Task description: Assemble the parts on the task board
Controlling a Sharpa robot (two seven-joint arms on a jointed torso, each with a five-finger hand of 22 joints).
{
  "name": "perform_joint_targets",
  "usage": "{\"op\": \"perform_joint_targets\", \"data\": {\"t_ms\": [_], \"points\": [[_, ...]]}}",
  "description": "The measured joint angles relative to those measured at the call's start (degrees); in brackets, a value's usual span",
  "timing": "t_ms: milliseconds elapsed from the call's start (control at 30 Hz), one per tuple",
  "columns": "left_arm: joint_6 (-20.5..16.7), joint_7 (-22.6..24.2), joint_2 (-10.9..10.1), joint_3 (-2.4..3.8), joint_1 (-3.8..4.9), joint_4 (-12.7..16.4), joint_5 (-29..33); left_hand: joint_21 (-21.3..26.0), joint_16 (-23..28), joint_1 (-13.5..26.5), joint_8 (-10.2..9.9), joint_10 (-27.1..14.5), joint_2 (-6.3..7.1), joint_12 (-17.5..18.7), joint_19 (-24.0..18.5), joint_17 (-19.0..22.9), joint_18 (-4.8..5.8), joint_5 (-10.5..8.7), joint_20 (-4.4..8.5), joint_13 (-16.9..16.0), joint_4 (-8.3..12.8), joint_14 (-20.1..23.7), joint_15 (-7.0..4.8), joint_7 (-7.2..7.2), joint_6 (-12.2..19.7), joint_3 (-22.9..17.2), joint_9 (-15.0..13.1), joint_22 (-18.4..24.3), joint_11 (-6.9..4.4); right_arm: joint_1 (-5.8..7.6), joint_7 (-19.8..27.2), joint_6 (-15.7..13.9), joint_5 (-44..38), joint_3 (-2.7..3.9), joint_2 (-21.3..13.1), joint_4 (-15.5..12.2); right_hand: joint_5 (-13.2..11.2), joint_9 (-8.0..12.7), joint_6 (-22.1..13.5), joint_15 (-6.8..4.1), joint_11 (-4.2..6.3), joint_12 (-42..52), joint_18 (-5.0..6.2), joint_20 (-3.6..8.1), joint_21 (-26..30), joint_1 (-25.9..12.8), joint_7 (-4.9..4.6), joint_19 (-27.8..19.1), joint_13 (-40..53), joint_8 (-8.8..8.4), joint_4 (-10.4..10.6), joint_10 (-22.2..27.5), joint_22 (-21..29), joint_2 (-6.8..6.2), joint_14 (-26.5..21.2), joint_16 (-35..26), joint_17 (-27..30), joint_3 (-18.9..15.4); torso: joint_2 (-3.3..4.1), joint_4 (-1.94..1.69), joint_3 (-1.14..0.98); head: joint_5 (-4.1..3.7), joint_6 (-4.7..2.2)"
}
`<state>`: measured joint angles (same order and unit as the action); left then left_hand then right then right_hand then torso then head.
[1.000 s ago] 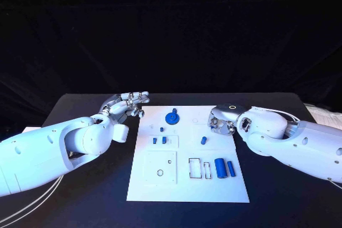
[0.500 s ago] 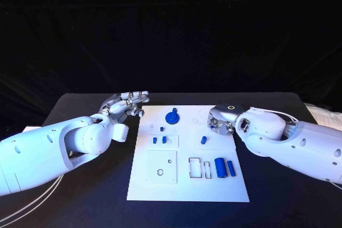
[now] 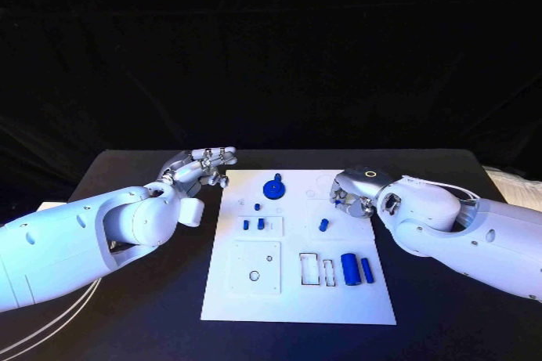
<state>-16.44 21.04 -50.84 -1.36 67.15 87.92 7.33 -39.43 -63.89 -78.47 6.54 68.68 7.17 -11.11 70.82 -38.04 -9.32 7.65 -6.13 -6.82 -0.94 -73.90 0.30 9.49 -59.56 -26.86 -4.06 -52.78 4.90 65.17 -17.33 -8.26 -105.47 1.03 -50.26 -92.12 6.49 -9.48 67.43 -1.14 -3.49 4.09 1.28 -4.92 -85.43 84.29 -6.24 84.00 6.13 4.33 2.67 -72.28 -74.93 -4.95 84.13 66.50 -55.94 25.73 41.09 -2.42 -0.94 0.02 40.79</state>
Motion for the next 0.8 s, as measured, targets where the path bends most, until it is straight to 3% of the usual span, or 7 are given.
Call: {"op": "perform_joint_targets", "data": {"t_ms": [233,467,800], "points": [[0.1,-0.1,0.0,0.00,-0.01,-0.3,0.0,0.0,0.0,0.0,0.0,-0.2,0.00,-0.2,0.0,0.0,0.00,0.00,0.00,-0.1,0.2,0.1,-0.07,0.00,0.0,0.2,0.0,0.1,0.20,0.27,-0.4,-1.1,0.1,0.37,-1.1,-2.3,-0.1,-0.1,0.1,0.00,-0.01,0.0,0.00,0.00,0.0,0.0,-0.13,0.0,0.0,-0.16,0.0,0.0,0.0,0.00,0.0,0.0,0.0,0.0,0.02,0.04,0.00,0.06,-0.05],[0.2,-0.1,0.0,-0.01,-0.03,-0.4,0.0,0.0,0.0,0.0,0.0,-0.2,0.00,-0.4,0.0,0.0,0.00,0.00,0.00,0.0,0.2,0.1,-0.07,0.00,0.0,0.2,0.0,0.1,0.20,0.33,-0.7,-2.1,0.5,0.77,-1.8,-6.4,-0.2,0.0,0.2,0.00,-0.07,0.0,0.00,0.00,0.0,0.0,-0.18,0.0,0.0,-0.28,-0.2,-0.1,0.0,0.00,0.0,0.2,0.0,0.2,0.05,0.06,-0.02,0.48,0.15],[0.4,-0.1,0.3,-0.01,-0.18,-0.4,0.0,0.3,0.0,0.0,0.0,-0.2,0.00,-0.4,0.0,0.1,-0.01,0.00,0.00,-0.1,0.0,0.1,-0.07,0.00,0.0,0.3,0.0,0.1,0.20,-0.83,-0.1,-3.7,1.7,0.83,2.2,-11.6,-0.3,-0.1,0.2,0.00,-0.12,0.0,0.00,0.00,0.0,0.0,-0.17,0.0,-0.1,-0.14,-0.5,-0.2,0.0,-0.02,0.0,0.2,0.0,0.5,0.08,0.01,0.00,2.49,0.77]]}}
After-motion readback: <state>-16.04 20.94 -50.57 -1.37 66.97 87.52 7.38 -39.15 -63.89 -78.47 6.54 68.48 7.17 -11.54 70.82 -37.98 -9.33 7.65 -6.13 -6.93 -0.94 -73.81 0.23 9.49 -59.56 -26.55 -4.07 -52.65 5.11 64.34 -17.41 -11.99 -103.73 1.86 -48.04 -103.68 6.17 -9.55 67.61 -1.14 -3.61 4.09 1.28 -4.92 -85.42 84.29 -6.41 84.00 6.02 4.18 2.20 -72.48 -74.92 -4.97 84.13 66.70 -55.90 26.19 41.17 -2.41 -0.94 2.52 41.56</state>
